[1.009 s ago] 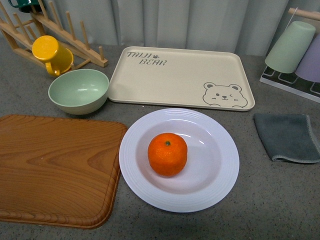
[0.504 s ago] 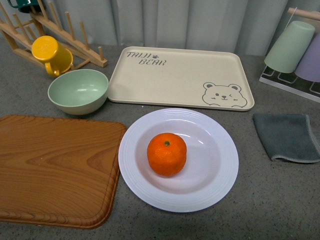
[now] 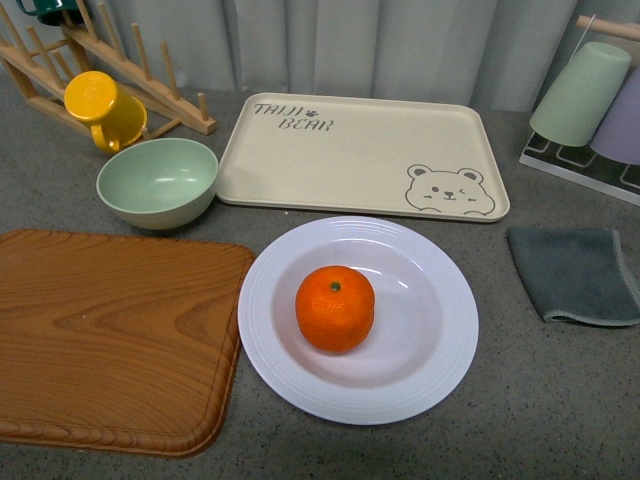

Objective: Place orange and plate with both arms

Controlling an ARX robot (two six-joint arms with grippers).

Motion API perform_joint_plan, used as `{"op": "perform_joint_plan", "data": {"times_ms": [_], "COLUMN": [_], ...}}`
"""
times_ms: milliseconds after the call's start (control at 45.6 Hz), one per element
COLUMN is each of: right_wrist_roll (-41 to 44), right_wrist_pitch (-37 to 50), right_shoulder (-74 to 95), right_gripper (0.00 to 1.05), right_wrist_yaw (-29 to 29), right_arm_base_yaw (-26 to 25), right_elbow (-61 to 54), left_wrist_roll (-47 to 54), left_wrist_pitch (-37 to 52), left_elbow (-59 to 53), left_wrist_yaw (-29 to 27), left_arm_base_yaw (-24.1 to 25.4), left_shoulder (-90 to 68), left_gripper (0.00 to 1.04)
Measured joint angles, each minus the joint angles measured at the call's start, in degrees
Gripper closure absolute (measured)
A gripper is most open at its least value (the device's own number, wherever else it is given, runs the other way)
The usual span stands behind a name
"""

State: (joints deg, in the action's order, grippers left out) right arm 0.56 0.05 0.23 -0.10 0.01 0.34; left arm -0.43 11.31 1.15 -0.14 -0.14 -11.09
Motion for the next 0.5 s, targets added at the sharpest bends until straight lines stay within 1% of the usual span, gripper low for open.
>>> {"op": "perform_joint_plan", "data": {"times_ms": [110, 132, 175, 197, 395, 417, 504], "right_wrist_roll": [-0.02, -0.02, 0.00, -0.02, -0.02, -0.02, -0.02], "right_wrist_pitch": [0.00, 0.00, 0.00, 0.00, 0.00, 0.00, 0.00], "right_shoulder": [0.00, 0.00, 0.00, 0.00, 0.00, 0.00, 0.00], "right_gripper": [0.09, 0.09, 0.09, 0.09, 0.09, 0.09, 0.09], "right_wrist_yaw": [0.00, 0.00, 0.00, 0.02, 0.00, 0.00, 0.00], "right_arm_base_yaw": [0.00, 0.00, 0.00, 0.00, 0.00, 0.00, 0.00], "right_elbow": [0.00, -0.02, 0.00, 0.00, -0.02, 0.00, 0.00], "left_wrist_roll": [0.00, 0.00, 0.02, 0.02, 0.02, -0.04, 0.00], "left_wrist_pitch": [-1.27, -2.56, -9.09, -10.54, -11.19, -11.23, -11.28], "left_elbow": [0.00, 0.02, 0.02, 0.02, 0.02, 0.02, 0.02], "left_wrist_yaw": [0.02, 0.00, 0.17, 0.15, 0.13, 0.15, 0.13], "left_arm_base_yaw": [0.00, 0.00, 0.00, 0.00, 0.00, 0.00, 0.00], "left_shoulder": [1.22, 2.45, 7.17, 9.05, 10.80, 10.80, 10.82], "left_gripper": [1.01, 1.01, 1.01, 1.01, 1.01, 1.00, 0.84]}}
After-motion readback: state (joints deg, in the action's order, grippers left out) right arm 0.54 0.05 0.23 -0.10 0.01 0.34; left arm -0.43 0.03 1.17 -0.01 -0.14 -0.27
